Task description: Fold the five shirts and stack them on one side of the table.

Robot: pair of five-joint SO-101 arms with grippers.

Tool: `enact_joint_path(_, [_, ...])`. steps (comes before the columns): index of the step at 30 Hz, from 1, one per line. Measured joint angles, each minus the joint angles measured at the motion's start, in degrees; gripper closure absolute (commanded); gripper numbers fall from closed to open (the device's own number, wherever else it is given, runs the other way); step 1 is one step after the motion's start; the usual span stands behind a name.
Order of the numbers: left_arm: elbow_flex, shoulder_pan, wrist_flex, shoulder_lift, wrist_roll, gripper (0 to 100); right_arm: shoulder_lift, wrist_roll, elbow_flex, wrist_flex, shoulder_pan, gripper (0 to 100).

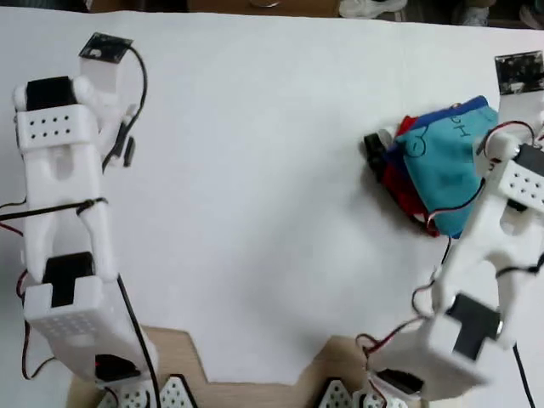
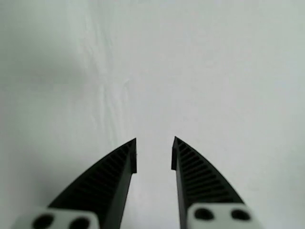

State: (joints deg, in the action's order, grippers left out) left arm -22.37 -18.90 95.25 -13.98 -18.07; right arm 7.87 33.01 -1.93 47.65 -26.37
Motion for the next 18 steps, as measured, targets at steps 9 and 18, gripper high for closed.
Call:
enact_joint_path(9, [0.0, -0.35, 1.67, 0.0, 0.0, 87, 21.01, 0.0, 16.0, -1.85, 0.44, 97.8])
enact_joint_path(18, [0.0, 4.57, 1.41, 10.29, 0.44, 87, 13.98, -4.75, 26.2, 19.08, 3.96, 97.7])
